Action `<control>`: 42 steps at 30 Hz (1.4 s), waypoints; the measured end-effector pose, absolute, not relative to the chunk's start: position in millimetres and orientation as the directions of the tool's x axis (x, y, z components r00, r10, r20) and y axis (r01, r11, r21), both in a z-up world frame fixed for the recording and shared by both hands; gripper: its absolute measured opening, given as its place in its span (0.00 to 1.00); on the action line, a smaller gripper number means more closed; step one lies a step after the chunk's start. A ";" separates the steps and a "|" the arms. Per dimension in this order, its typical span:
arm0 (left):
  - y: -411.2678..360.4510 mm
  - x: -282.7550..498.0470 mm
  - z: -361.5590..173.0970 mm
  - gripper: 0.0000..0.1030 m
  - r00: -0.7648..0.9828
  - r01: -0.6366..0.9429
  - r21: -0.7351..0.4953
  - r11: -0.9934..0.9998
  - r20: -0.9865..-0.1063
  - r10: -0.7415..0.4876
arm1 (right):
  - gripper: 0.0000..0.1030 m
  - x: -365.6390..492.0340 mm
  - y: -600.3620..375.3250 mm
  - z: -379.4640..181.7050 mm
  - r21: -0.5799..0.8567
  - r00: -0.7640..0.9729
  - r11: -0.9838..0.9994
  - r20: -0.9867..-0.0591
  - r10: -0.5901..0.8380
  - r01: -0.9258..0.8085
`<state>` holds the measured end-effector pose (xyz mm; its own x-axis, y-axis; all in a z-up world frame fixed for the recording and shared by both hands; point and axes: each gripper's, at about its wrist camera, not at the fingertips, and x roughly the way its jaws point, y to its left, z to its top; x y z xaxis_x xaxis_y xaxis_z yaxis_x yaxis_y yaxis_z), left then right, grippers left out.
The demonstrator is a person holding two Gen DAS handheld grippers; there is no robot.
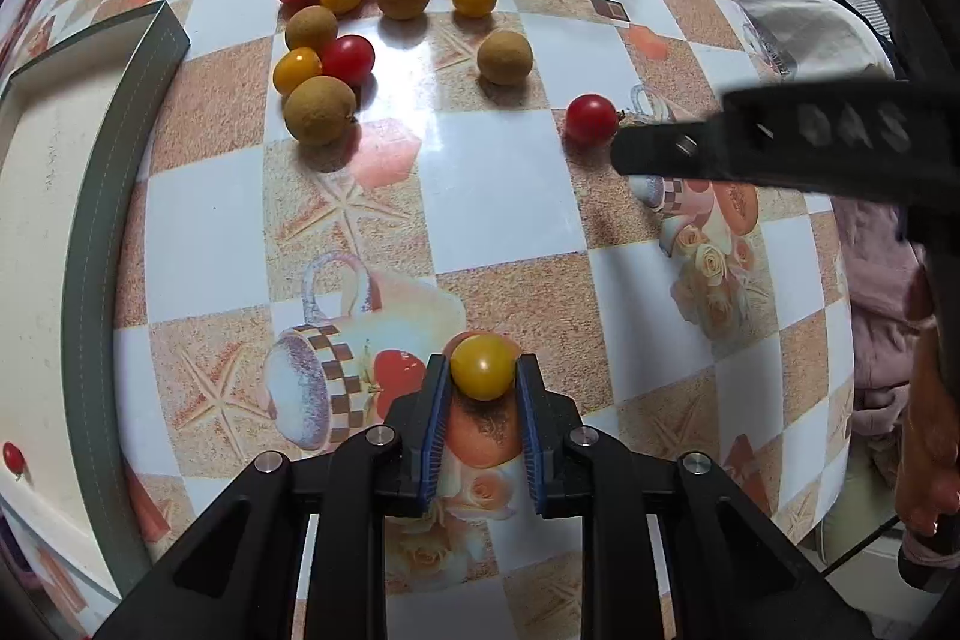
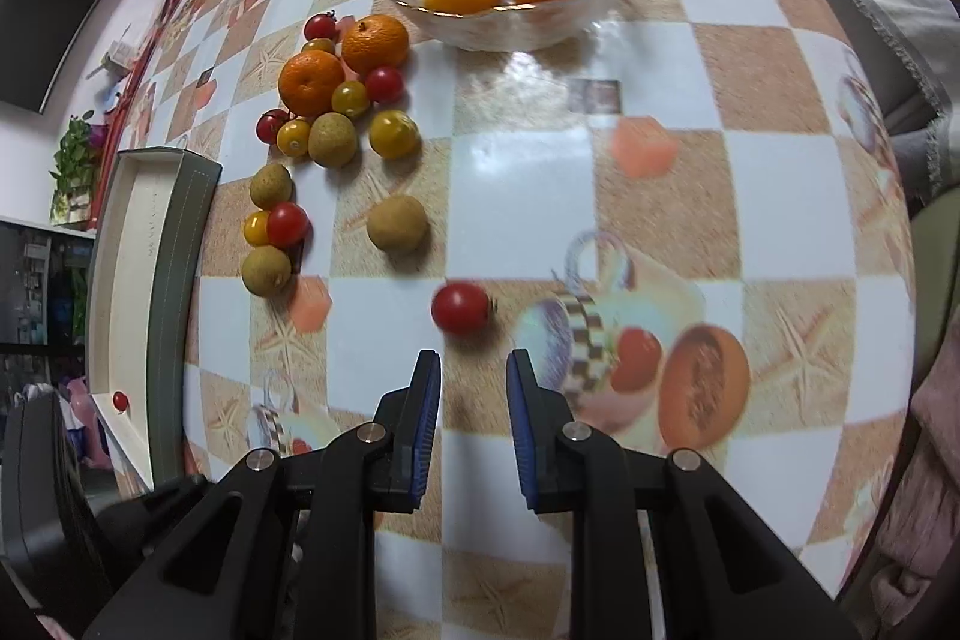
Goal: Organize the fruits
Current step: 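Grasp a yellow tomato with the left tool while the right tool grasps a red tomato, then carry both tomatoes over the tray and open both tools to drop them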
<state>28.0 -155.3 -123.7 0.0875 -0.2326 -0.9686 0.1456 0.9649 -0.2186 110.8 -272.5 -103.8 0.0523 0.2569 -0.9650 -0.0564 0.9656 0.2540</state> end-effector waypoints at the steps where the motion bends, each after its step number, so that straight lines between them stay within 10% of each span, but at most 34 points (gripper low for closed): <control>1: -154.0 29.5 -121.6 0.23 0.084 0.148 -0.221 0.964 -0.968 -0.235 | 0.24 105.1 -278.9 -102.0 0.256 0.053 0.965 -0.964 0.259 -0.049; 7: -152.2 44.9 -123.7 0.23 0.077 0.169 -0.216 0.962 -0.970 -0.231 | 0.25 92.4 -286.9 -102.5 0.257 0.061 0.966 -0.964 0.258 -0.026; 10: -148.0 40.7 -120.4 0.23 0.079 0.169 -0.214 0.962 -0.970 -0.230 | 0.52 103.5 -284.9 -102.4 0.228 0.098 0.973 -0.968 0.230 -0.031; 13: -151.7 38.9 -121.5 0.23 0.082 0.167 -0.212 0.963 -0.970 -0.228 | 0.55 120.1 -275.1 -107.3 0.219 0.112 0.974 -0.968 0.224 -0.053; 18: -152.1 30.6 -116.1 0.23 0.092 0.155 -0.214 0.964 -0.969 -0.230 | 0.43 135.7 -257.3 -118.4 0.185 0.106 0.975 -0.974 0.198 -0.119; 19: -152.5 31.0 -116.7 0.23 0.093 0.155 -0.214 0.965 -0.969 -0.230 | 0.24 136.2 -253.4 -119.0 0.170 0.107 0.975 -0.977 0.186 -0.140; 42: -115.2 42.1 -83.6 0.23 0.132 0.185 -0.268 0.946 -0.947 -0.294 | 0.24 87.9 -271.8 -84.3 0.289 0.087 0.957 -0.954 0.288 -0.005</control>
<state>42.1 -115.2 -83.6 0.1316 -0.2940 -0.9467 0.1848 0.9455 -0.2680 87.9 -271.8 -84.3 0.0866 0.2880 -0.9537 -0.0045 0.9574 0.2887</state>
